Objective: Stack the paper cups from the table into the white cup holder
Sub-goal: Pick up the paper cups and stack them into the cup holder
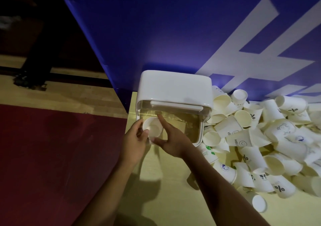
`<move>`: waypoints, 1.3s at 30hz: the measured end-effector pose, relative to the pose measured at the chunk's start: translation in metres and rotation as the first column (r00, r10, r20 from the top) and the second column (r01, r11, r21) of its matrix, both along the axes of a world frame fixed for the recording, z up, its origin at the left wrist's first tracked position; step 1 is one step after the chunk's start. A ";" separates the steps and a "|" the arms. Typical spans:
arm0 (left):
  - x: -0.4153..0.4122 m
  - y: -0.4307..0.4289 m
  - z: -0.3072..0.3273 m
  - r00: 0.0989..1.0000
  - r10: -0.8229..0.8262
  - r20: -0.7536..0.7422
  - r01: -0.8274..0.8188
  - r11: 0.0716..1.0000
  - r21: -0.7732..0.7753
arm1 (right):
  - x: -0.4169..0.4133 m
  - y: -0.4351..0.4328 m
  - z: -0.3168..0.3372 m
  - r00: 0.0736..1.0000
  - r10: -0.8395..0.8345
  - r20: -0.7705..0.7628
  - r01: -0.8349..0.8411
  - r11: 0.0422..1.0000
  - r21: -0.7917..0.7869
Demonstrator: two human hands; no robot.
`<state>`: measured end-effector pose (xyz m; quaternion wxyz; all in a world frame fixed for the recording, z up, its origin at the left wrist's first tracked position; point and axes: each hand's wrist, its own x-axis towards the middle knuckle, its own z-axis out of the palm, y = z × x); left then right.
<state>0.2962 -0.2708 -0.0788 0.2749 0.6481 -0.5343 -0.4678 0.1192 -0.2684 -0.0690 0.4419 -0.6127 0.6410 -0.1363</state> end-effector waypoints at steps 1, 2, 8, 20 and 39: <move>-0.002 0.004 0.006 0.999 0.029 0.037 -0.027 0.999 -0.044 | -0.003 0.006 0.005 0.999 -0.042 0.016 0.042 0.999 0.000; -0.004 0.009 0.013 0.994 0.069 0.084 -0.059 0.992 -0.114 | -0.007 0.014 0.009 0.996 -0.090 0.021 0.091 0.996 -0.021; -0.074 0.042 0.062 0.983 -0.147 0.108 0.176 0.925 -0.337 | -0.076 0.087 0.035 0.949 -0.310 -0.050 0.298 0.939 -0.171; -0.381 0.042 0.083 0.777 -0.579 0.247 0.623 0.763 -0.171 | -0.313 0.193 0.068 0.745 -0.664 -0.066 0.632 0.733 -0.250; -0.509 0.056 0.036 0.848 -0.398 0.352 0.446 0.893 -0.065 | -0.572 0.181 0.021 0.588 -0.794 -0.155 0.756 0.607 -0.244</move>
